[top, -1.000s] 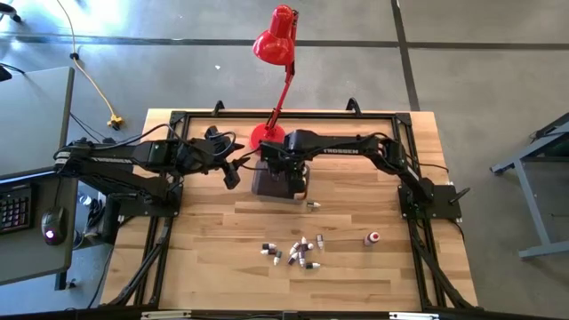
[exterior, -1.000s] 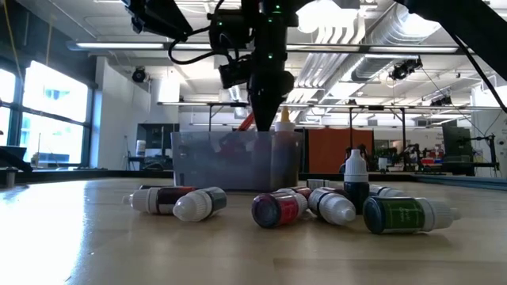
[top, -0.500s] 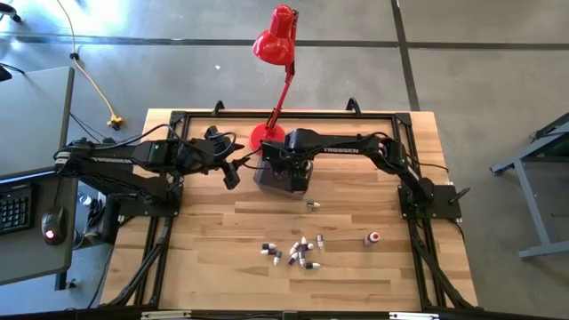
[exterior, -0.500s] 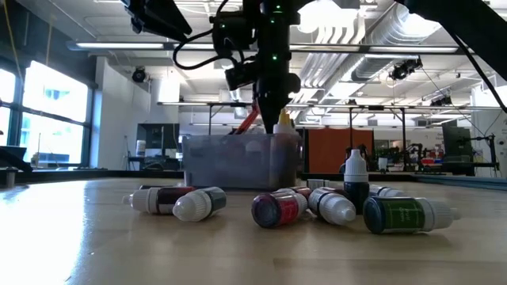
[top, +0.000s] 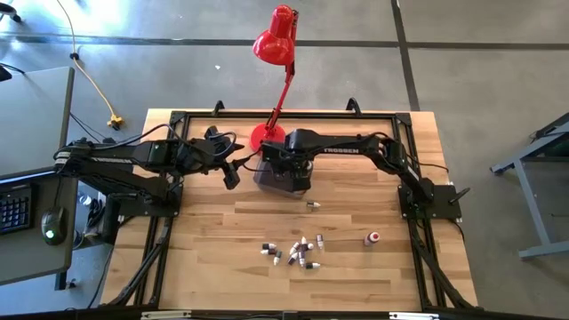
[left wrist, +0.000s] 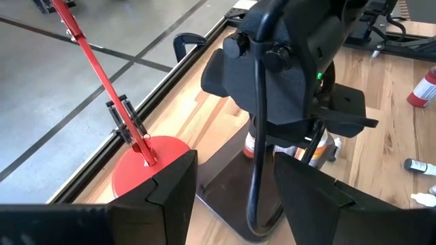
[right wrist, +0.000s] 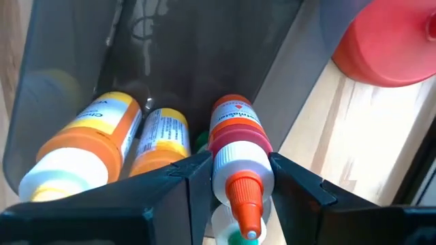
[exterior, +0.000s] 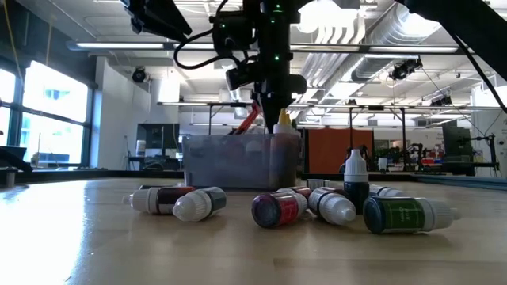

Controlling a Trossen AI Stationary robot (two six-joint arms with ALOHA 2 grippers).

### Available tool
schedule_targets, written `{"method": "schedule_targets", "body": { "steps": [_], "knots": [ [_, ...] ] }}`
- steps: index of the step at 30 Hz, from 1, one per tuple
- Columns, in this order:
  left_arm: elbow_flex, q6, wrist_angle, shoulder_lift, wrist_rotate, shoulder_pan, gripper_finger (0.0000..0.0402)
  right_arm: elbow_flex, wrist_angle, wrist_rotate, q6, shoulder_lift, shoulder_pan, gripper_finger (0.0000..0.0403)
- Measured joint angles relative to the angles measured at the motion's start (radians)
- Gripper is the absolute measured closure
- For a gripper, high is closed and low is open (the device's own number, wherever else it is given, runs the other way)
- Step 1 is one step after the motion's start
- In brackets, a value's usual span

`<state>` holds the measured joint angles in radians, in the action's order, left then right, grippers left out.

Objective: Pick & Place food coloring
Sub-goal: Put the large orange food coloring bottle into the black bin

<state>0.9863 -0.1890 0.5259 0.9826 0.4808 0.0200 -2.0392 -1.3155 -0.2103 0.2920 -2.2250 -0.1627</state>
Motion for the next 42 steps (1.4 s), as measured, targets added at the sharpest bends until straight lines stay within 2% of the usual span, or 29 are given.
{"method": "schedule_targets", "body": {
  "steps": [6, 11, 16, 18, 23, 26, 33, 42],
  "knots": [
    [0.000, 0.000, 0.000, 0.000, -0.001, 0.000, 0.0213, 0.000, 0.004, 0.064, 0.032, 0.002, -0.008, 0.0273],
    [0.000, 0.000, 0.000, 0.000, -0.002, 0.000, 0.0213, -0.001, 0.029, 0.036, 0.096, 0.002, -0.007, 0.0274],
    [0.000, 0.000, 0.000, 0.000, -0.002, 0.000, 0.0213, -0.002, 0.029, 0.055, 0.130, 0.003, -0.007, 0.0274],
    [0.000, 0.001, 0.001, 0.000, -0.002, 0.000, 0.0213, -0.002, 0.027, 0.108, 0.139, 0.008, -0.008, 0.0274],
    [0.000, 0.005, 0.001, 0.000, -0.002, 0.000, 0.0213, -0.002, 0.041, 0.316, 0.146, 0.031, -0.006, 0.0274],
    [0.000, 0.006, 0.001, 0.000, -0.002, 0.000, 0.0213, -0.002, 0.061, 0.374, 0.154, 0.032, 0.001, 0.0274],
    [0.000, 0.008, 0.009, 0.000, -0.007, 0.000, 0.0213, 0.041, 0.100, 0.283, 0.161, 0.029, 0.033, 0.0274],
    [0.000, 0.009, 0.009, 0.000, -0.007, 0.000, 0.0213, 0.047, 0.100, 0.265, 0.162, 0.029, 0.050, 0.0274]
  ]
}}
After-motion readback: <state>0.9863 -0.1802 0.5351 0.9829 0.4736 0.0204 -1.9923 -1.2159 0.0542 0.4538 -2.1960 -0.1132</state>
